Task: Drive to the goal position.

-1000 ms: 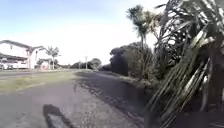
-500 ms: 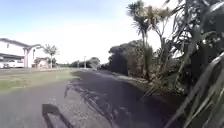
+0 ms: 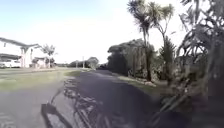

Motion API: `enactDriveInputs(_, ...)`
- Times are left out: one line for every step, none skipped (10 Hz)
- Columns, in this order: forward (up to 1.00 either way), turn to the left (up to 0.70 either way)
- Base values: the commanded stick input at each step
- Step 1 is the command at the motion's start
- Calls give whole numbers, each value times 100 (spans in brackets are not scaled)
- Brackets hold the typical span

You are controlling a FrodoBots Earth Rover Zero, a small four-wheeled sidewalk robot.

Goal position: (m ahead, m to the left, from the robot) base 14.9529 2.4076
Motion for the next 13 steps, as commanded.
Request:
enactDriveInputs(100, 0)
enactDriveInputs(100, 0)
enactDriveInputs(100, 0)
enactDriveInputs(100, 0)
enactDriveInputs(100, 0)
enactDriveInputs(100, 0)
enactDriveInputs(100, 9)
enactDriveInputs(100, 26)
enactDriveInputs(100, 27)
enactDriveInputs(100, 27)
enactDriveInputs(100, 27)
enactDriveInputs(100, 27)
enactDriveInputs(100, 23)
